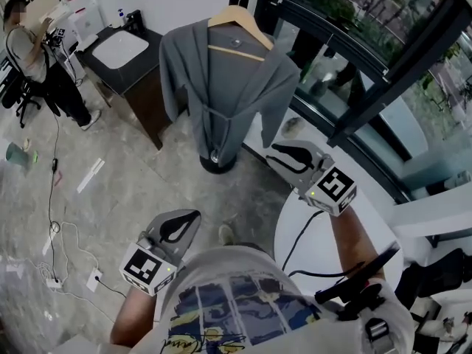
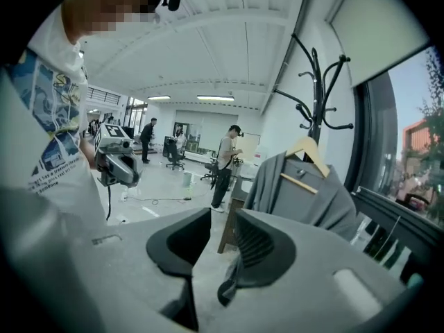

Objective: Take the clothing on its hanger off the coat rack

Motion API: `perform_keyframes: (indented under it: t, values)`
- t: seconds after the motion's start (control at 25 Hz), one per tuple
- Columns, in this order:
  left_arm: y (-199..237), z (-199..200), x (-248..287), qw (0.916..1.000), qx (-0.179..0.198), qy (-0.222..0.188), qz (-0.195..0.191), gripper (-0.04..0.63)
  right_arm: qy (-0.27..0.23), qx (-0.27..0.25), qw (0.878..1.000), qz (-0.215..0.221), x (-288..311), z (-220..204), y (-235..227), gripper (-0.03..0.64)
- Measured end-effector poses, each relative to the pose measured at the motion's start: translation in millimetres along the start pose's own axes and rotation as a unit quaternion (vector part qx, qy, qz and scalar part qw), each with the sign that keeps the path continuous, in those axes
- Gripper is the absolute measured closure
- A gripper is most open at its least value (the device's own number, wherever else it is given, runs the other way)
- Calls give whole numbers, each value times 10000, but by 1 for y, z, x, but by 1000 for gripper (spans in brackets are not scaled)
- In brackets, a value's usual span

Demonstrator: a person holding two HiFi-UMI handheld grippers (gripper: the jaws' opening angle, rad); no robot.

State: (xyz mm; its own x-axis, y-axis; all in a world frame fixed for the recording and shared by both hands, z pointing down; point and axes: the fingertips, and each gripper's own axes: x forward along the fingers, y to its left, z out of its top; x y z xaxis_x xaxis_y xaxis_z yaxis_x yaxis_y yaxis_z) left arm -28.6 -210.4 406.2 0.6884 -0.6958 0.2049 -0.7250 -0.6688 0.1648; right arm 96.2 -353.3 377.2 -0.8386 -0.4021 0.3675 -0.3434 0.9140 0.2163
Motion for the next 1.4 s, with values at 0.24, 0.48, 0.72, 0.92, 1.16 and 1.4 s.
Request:
perform_keyframes:
  t: [0.24, 0.48, 0.72, 0.92, 1.16, 1.4]
  values:
    - [15, 17, 36, 9996, -12, -69, 268, 580, -39, -196, 9994, -298, 5, 8, -105, 485]
    - [28, 26, 56, 9988, -68, -59, 483, 577, 2, -361, 9985, -413, 22, 21, -188, 449]
    - [43, 27, 61, 9973, -150, -13, 721, 578, 138, -466, 9981, -386, 45, 28, -239, 436]
    - [52, 27, 64, 9960, -207, 33, 867, 578, 231, -355, 9991, -76, 67, 28, -260, 410]
    - [59, 26, 70, 9958, -224, 139, 871, 578, 473, -65, 9968, 649, 99, 24, -267, 378]
    - [61, 25, 71, 9955, -284, 169, 884, 578, 698, 127, 9896, 1253, 131, 24, -260, 373]
